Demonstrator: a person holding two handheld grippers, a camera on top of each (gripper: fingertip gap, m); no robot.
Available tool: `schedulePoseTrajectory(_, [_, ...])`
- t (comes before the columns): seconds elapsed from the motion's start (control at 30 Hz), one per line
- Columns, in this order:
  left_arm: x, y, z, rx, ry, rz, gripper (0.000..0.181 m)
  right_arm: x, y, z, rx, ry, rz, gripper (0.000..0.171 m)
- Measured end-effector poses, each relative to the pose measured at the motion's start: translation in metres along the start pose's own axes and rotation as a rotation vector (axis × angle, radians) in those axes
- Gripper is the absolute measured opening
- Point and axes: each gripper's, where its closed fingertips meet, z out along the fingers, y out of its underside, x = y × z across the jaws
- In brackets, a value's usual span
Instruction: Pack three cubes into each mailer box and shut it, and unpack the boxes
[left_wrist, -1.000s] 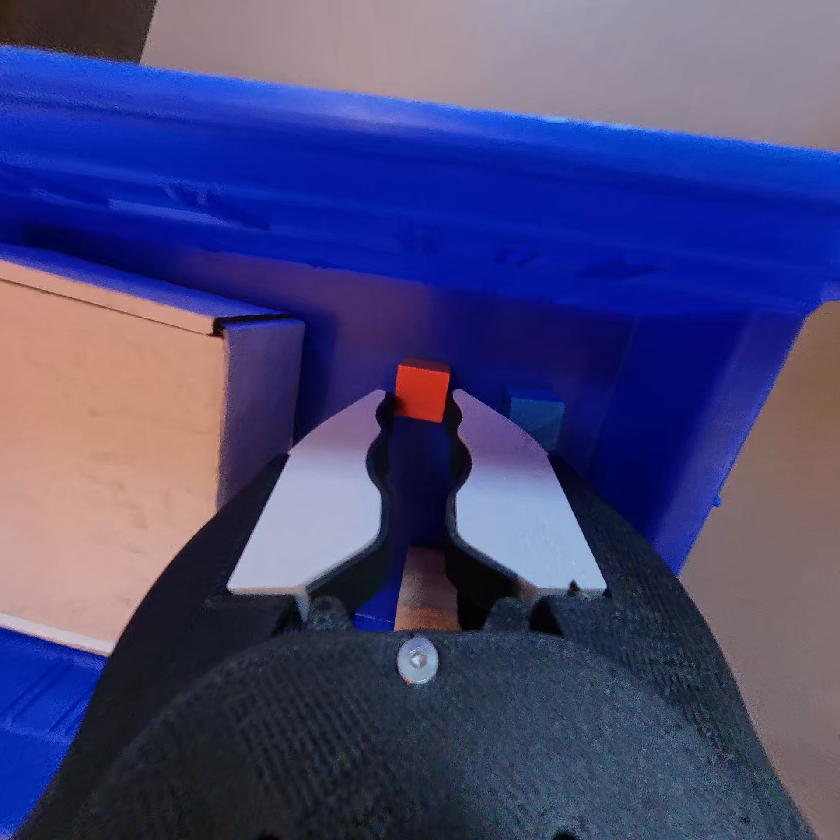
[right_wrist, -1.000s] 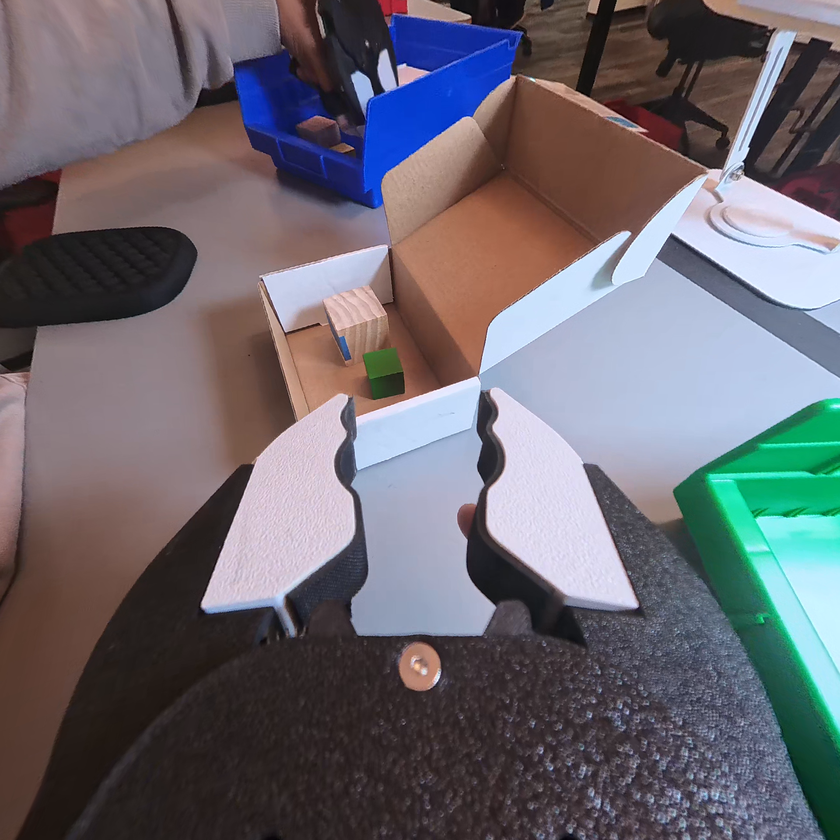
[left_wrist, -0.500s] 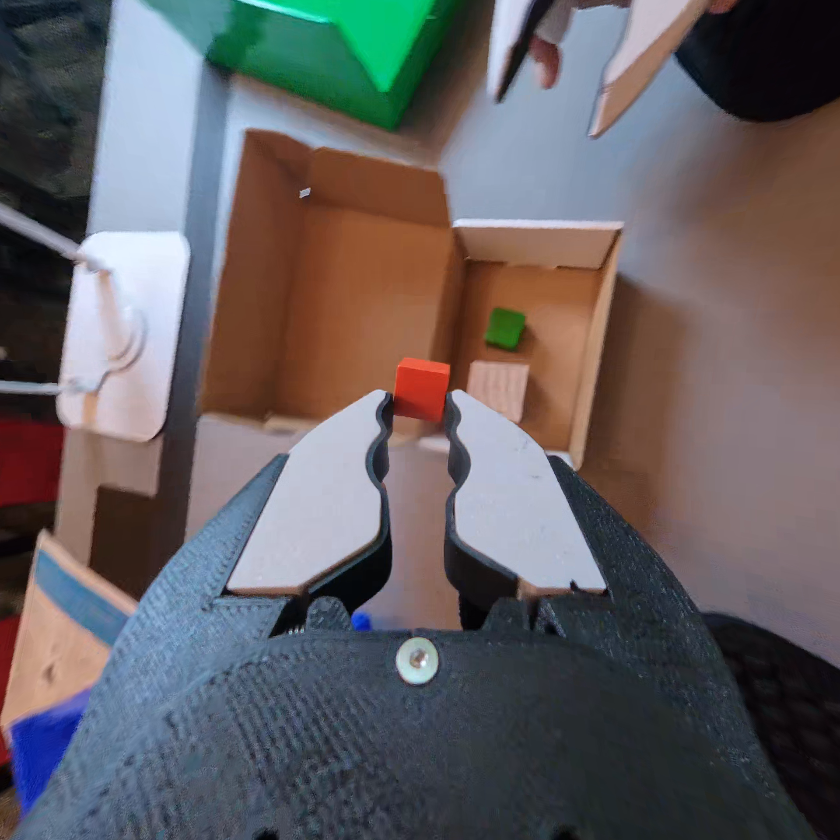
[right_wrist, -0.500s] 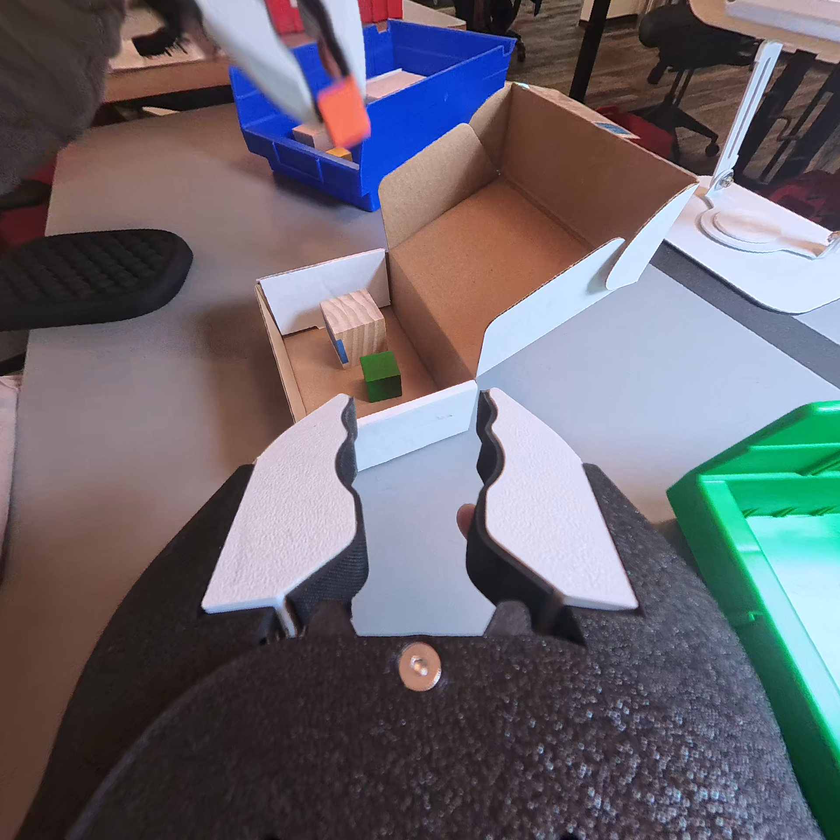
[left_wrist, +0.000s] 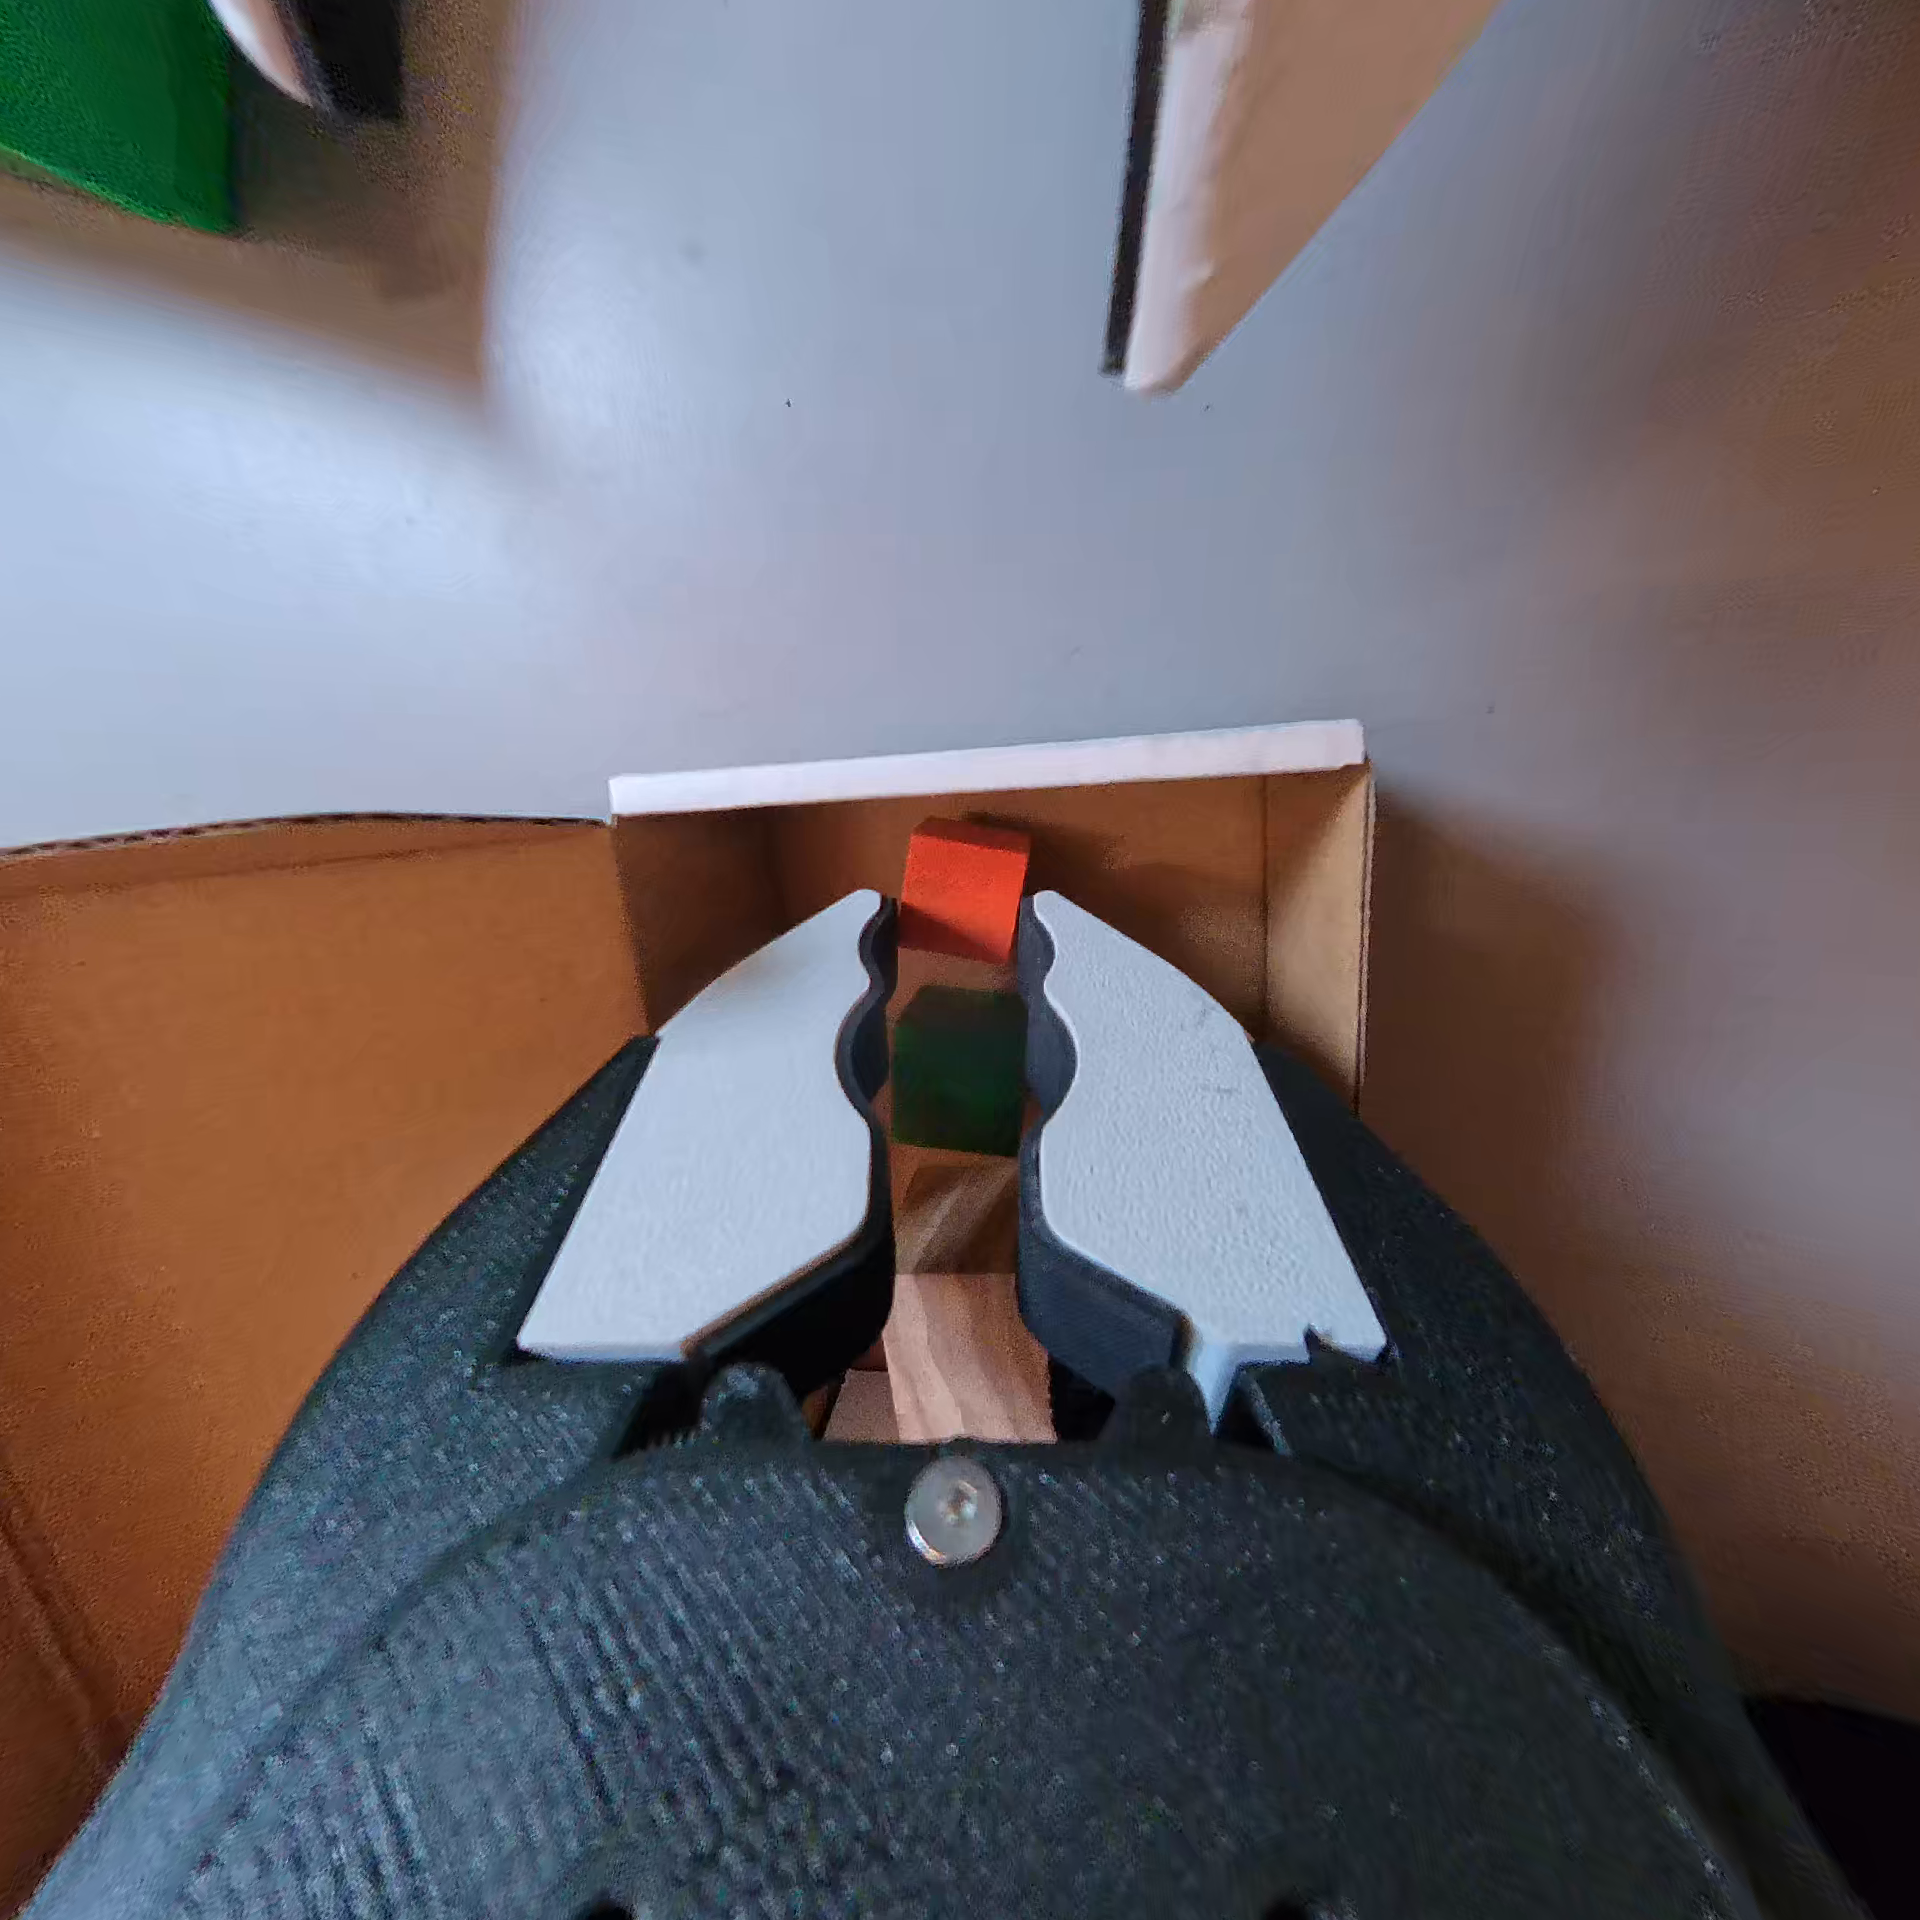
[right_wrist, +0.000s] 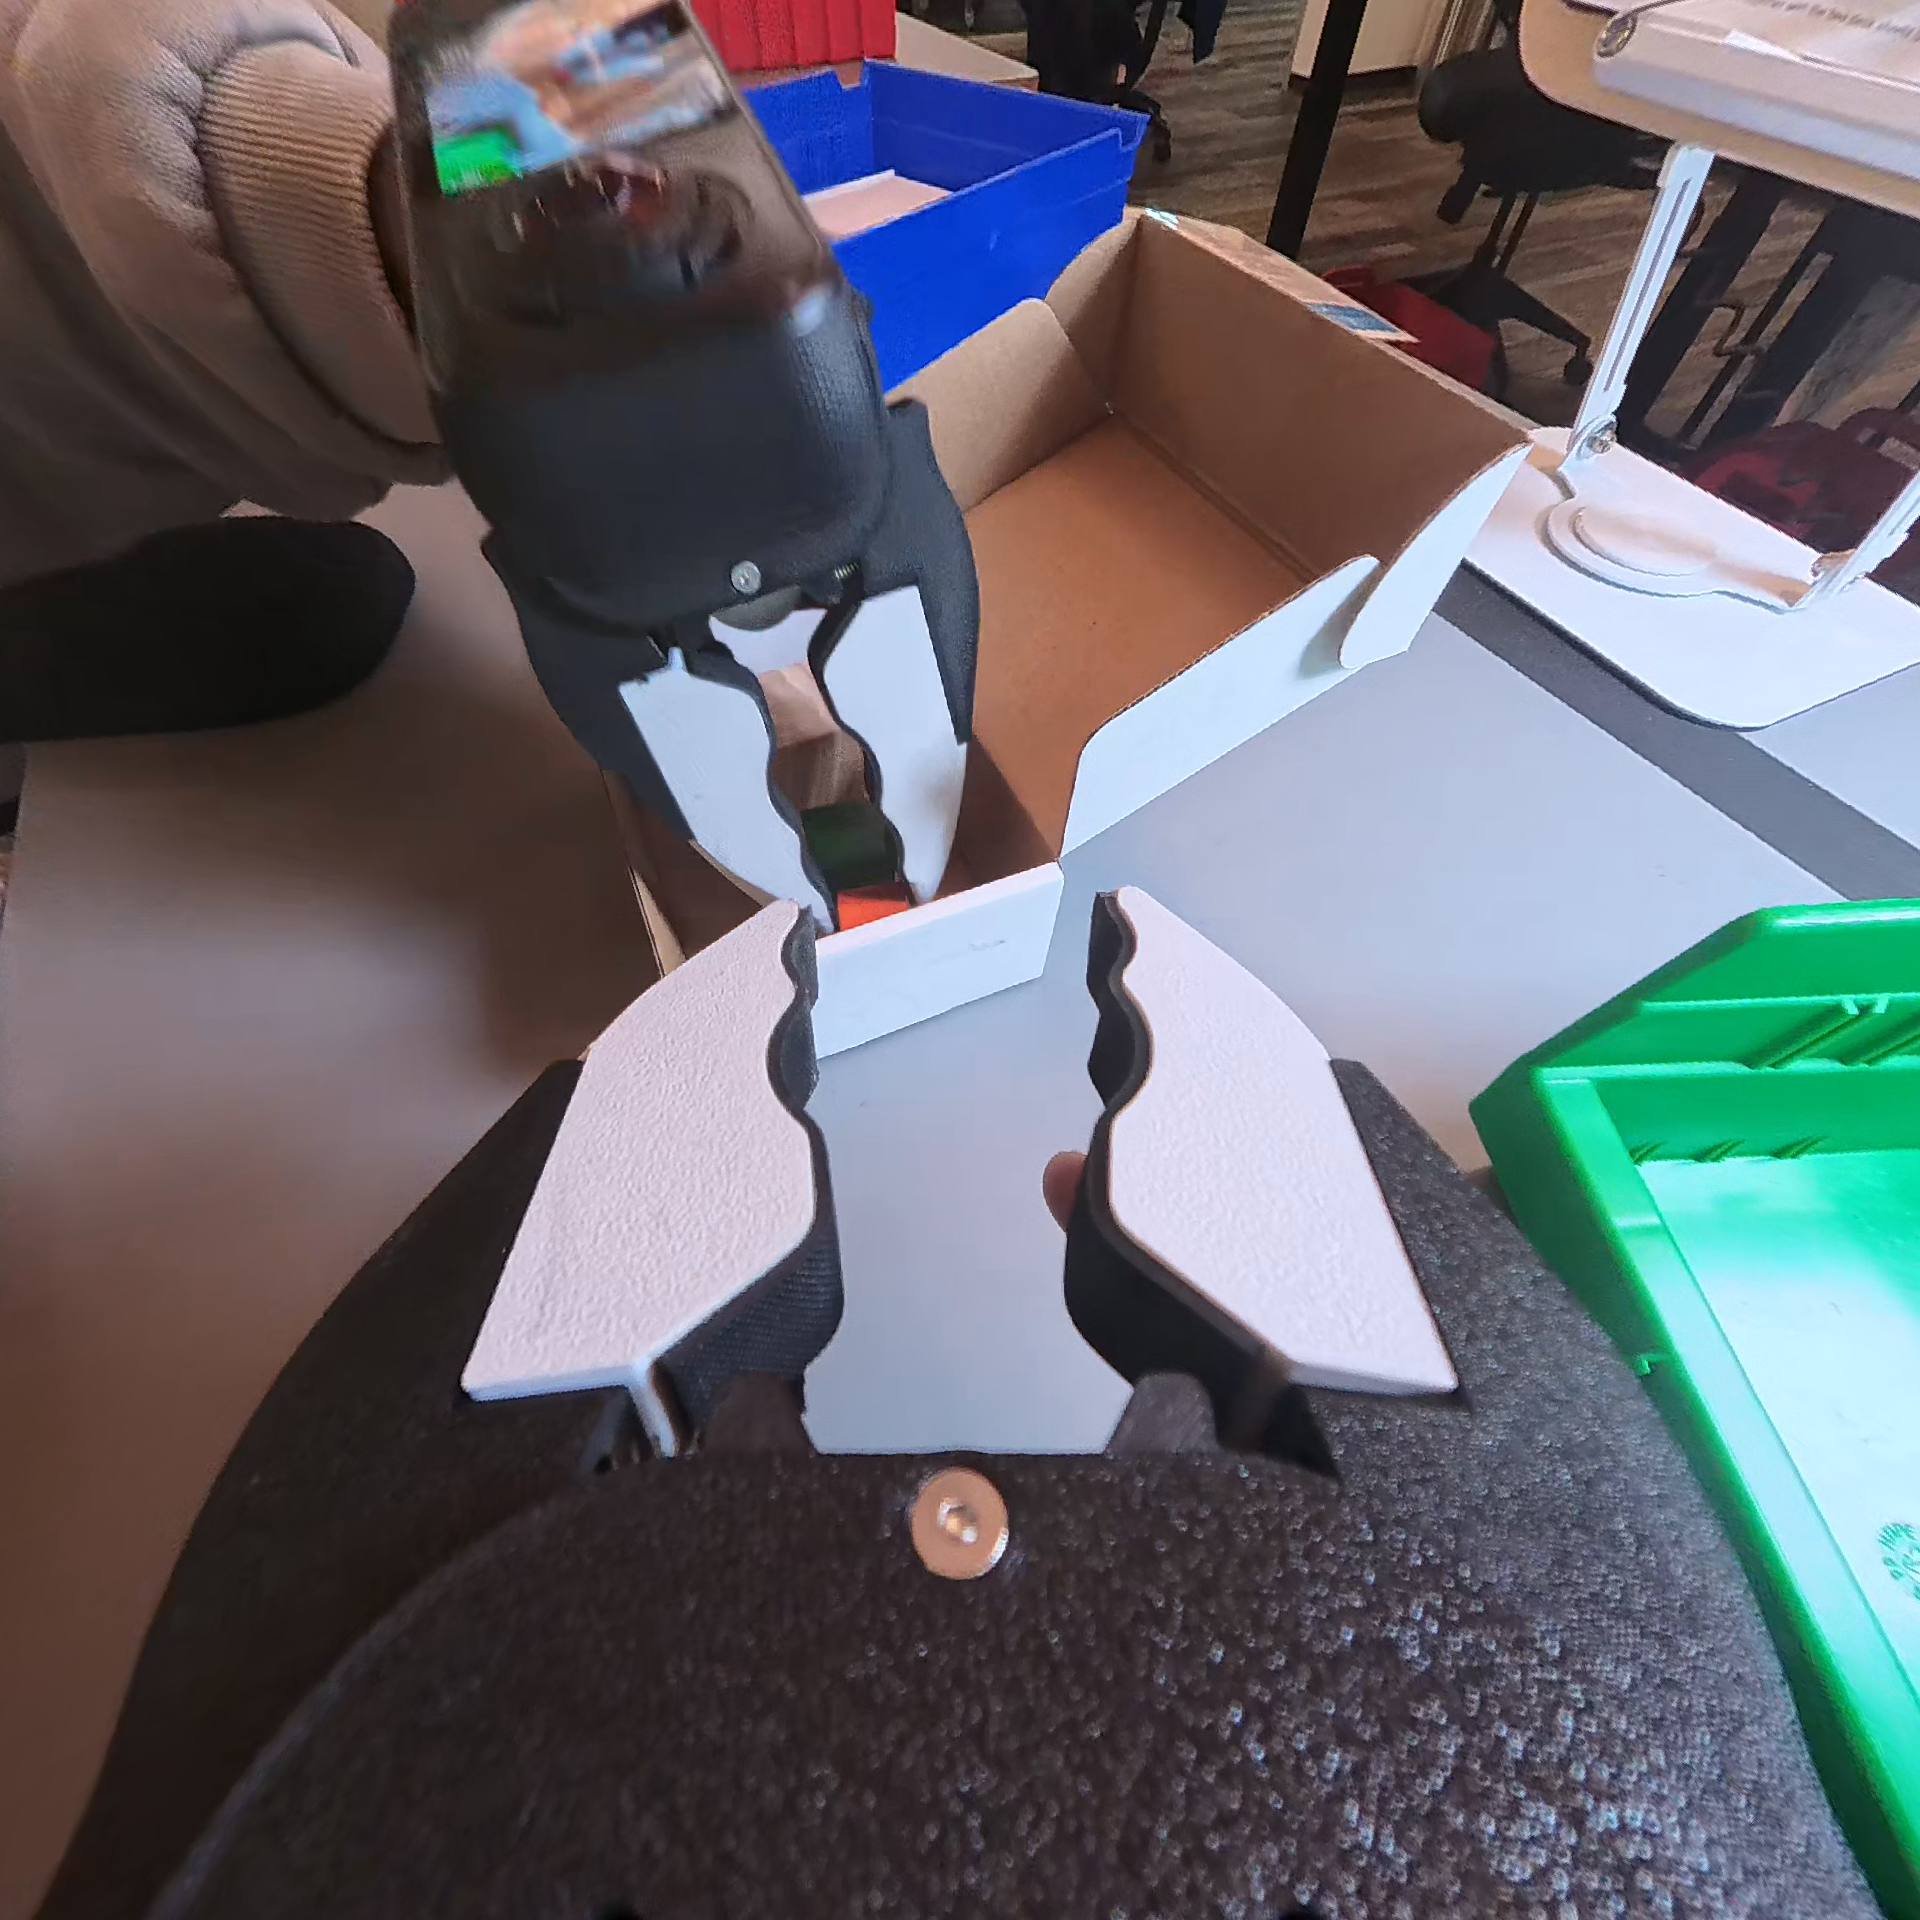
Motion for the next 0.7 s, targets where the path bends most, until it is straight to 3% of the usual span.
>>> schedulePoseTrajectory(0.13, [0.000, 0.010, 0.009, -0.037, -0.013, 0.003, 0.023, 0.000, -0.001, -0.001, 0.004, 0.000, -0.004, 0.051])
schedulePoseTrajectory(0.3, [-0.005, 0.012, -0.009, 0.035, -0.081, -0.052, 0.041, 0.002, 0.000, -0.001, 0.007, 0.008, 0.013, 0.051])
schedulePoseTrajectory(0.5, [-0.037, 0.022, -0.113, 0.504, -0.336, -0.284, 0.038, 0.011, 0.002, 0.006, 0.015, 0.030, 0.087, 0.049])
schedulePoseTrajectory(0.6, [-0.074, 0.067, -0.171, 0.812, -0.575, -0.502, 0.031, 0.019, -0.003, 0.013, 0.067, 0.043, 0.223, 0.043])
schedulePoseTrajectory(0.7, [-0.088, 0.117, -0.170, 0.971, -0.482, -0.813, 0.028, 0.032, -0.015, 0.022, 0.127, 0.079, 0.348, 0.039])
